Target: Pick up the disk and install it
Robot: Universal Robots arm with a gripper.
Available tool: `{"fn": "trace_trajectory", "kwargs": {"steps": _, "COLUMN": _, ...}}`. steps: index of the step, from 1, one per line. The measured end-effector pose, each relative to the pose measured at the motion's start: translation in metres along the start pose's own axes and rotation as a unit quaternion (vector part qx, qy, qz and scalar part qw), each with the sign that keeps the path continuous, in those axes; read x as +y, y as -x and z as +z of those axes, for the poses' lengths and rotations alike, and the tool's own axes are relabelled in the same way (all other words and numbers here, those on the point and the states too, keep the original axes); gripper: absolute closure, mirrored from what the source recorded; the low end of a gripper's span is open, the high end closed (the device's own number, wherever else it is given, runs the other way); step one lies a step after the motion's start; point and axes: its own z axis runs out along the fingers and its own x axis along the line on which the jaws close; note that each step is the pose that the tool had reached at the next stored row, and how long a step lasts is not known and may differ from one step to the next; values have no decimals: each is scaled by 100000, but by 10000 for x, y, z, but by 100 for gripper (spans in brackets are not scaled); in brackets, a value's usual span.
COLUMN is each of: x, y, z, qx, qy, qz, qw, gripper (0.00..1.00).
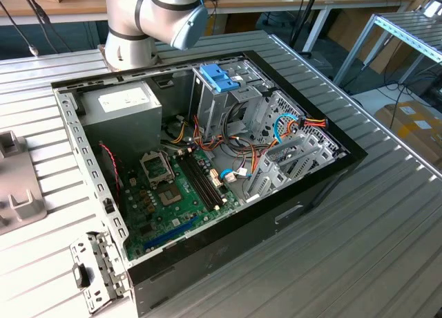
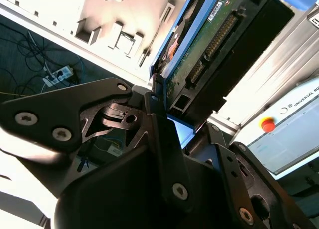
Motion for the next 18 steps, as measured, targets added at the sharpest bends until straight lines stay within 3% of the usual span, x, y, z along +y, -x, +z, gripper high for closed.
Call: {"fn": "trace_trajectory", "kwargs": {"steps": 18, "x": -148, "y": -1, "z": -4, "qx": 29, "qy": 1, "qz": 1, "qw": 100000, "gripper": 63}}
